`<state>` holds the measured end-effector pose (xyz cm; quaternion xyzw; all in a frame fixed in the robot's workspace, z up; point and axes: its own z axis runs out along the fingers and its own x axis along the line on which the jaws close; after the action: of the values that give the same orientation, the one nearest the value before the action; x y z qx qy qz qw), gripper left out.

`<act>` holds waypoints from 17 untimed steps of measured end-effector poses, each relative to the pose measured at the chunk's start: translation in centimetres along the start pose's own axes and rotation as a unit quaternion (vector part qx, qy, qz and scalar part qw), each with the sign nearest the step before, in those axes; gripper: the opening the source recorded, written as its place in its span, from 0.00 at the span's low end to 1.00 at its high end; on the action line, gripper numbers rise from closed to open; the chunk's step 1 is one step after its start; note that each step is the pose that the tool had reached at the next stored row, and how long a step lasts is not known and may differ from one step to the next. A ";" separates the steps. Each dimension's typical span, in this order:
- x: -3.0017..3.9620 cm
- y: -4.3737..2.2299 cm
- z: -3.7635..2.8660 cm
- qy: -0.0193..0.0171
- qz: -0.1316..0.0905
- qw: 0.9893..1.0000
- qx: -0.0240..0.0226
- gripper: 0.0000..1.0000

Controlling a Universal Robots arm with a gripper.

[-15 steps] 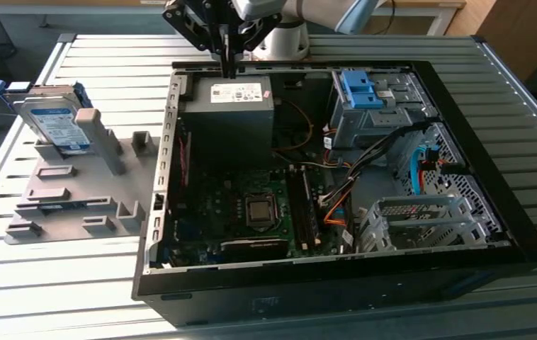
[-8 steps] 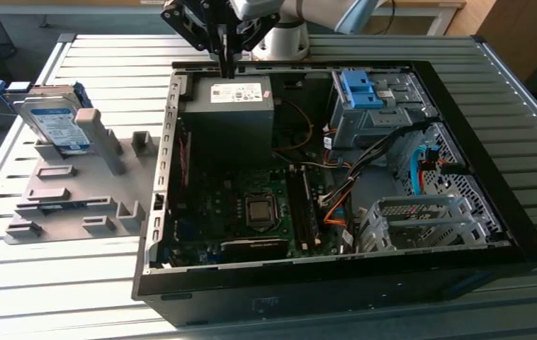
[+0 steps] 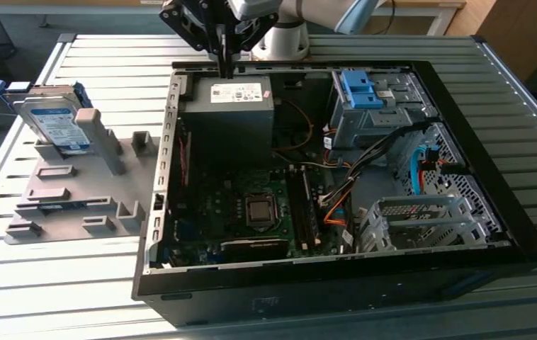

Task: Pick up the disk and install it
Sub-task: 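Reach for the disk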

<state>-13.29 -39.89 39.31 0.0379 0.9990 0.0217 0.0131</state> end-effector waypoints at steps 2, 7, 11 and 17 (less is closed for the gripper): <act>0.04 0.00 0.00 0.000 0.000 1.000 0.000 0.16; 0.13 -0.01 0.00 0.000 0.000 1.000 0.000 0.16; 0.96 -0.07 0.01 0.000 0.000 1.000 0.000 0.16; 1.10 -0.08 0.01 0.000 0.000 1.000 0.000 0.16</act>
<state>-14.39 -39.89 39.27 0.0379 0.9990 0.0217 0.0131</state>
